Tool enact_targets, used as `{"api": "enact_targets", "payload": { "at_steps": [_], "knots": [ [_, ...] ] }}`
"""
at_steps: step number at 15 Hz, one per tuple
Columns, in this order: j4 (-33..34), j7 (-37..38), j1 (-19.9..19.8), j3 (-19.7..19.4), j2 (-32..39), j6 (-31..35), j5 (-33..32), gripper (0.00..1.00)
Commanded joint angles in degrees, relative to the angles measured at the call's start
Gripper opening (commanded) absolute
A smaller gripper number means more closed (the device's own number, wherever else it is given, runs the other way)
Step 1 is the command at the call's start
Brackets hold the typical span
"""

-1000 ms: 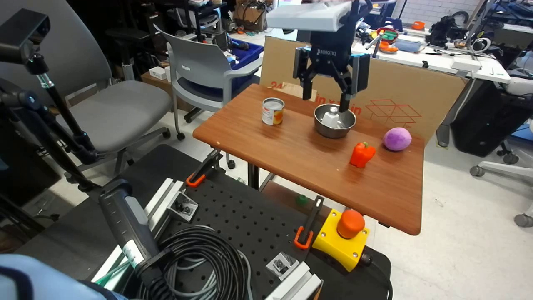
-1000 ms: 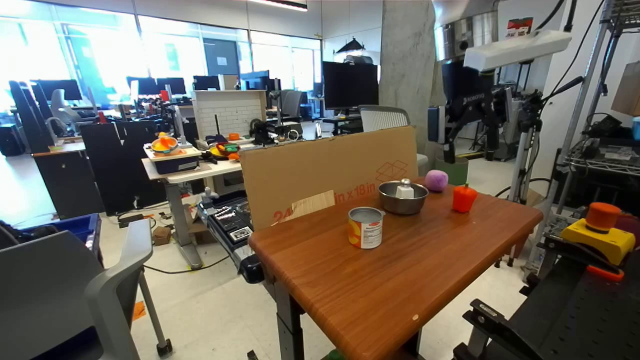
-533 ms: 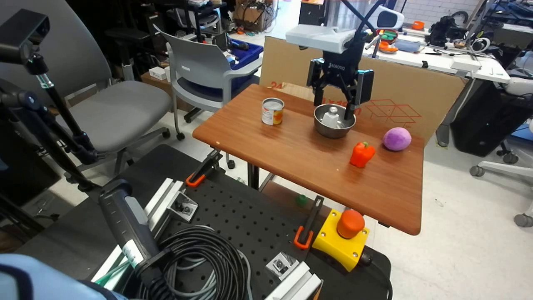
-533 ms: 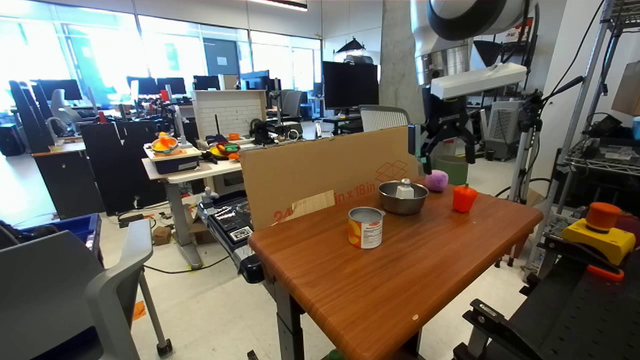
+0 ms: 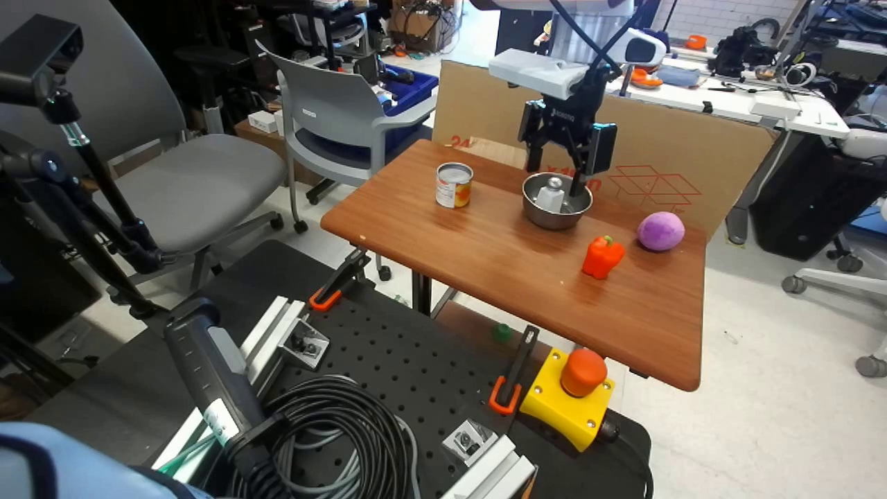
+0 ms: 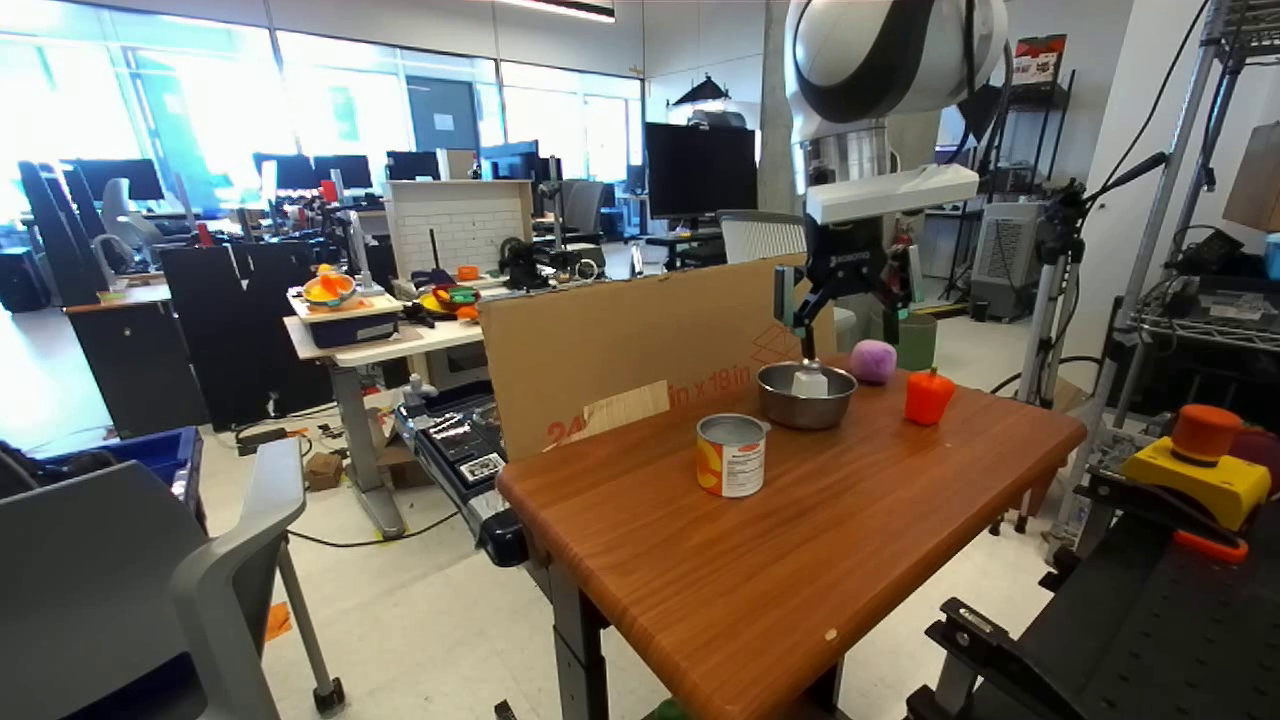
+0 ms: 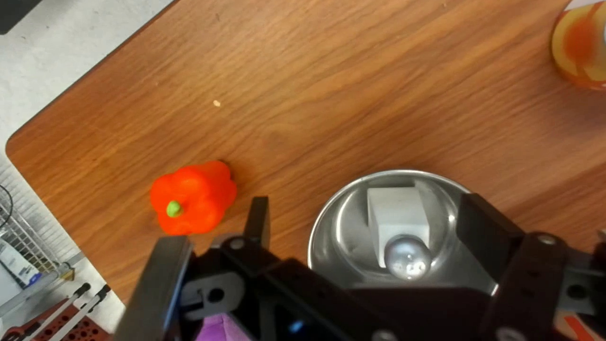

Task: Take the salt cellar out of the silver pot

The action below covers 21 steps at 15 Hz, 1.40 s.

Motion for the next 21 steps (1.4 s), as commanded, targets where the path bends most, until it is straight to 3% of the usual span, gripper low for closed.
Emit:
{"api": "enact_targets", "payload": {
  "at_steps": [1,10,11,12,19,21],
  "knots": [
    [3.83,-1.19,1.43,-1.61,3.71,-0.27,1.6,1.0],
    [7.48,-3.02,1.78,-1.59,6.68,0.14,3.8,1.0],
    [7.9,-2.97,1.85,-1.74,7.0,0.27,3.6,0.75],
    [8.25,-2.89,1.97,-1.93,7.31,0.39,3.29,0.74],
    [9.7,-3.45,2.74,-3.12,9.38,0.51,1.99,0.19],
    [9.47,-3.87,3.19,-3.18,8.62,0.03,1.92,0.07]
  ]
}}
